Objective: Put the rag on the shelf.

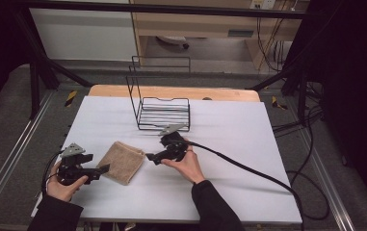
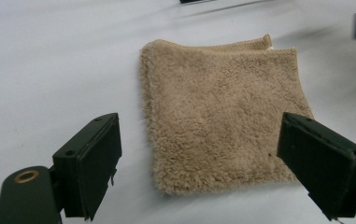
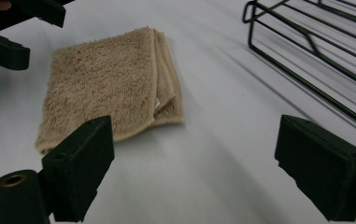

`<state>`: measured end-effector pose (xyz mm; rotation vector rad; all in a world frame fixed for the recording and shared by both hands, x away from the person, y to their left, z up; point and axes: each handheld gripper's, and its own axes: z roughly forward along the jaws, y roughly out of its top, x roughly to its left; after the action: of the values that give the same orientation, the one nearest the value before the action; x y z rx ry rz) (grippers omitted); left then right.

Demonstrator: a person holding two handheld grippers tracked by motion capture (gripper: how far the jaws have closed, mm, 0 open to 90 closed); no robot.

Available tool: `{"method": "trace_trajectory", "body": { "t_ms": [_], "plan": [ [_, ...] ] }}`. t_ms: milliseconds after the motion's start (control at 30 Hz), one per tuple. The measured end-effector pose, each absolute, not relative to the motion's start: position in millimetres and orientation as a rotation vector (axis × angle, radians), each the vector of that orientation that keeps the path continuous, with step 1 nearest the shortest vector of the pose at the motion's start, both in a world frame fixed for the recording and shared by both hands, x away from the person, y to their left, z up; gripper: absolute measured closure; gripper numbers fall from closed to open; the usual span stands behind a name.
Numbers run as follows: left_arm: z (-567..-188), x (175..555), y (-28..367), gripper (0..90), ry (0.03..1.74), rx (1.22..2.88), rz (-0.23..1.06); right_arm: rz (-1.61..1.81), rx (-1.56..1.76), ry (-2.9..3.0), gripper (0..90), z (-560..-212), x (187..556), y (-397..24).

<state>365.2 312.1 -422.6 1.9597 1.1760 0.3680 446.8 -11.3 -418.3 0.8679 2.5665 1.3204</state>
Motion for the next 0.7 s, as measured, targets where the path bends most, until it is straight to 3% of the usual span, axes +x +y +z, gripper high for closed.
{"method": "trace_trajectory", "body": {
  "t_ms": [233, 433, 667, 700],
  "plan": [
    [-424.2, 366.4, 319.2, 14.4, 1.194, 1.924, 0.373, 1.306, 0.854, 2.622, 27.7, -435.9, 463.6, 26.4],
    [-425.0, 366.8, 320.2, 15.1, 1.199, 1.919, 0.376, 1.266, 0.808, 2.717, 49.7, -449.2, 472.5, 42.2],
    [-426.3, 368.1, 323.8, 16.6, 1.215, 1.910, 0.372, 1.269, 0.799, 2.773, 63.3, -451.7, 475.4, 46.7],
    [-426.4, 368.1, 324.0, 17.0, 1.217, 1.907, 0.374, 1.276, 0.818, 2.798, 72.0, -451.8, 475.2, 47.3]
  ]
}}
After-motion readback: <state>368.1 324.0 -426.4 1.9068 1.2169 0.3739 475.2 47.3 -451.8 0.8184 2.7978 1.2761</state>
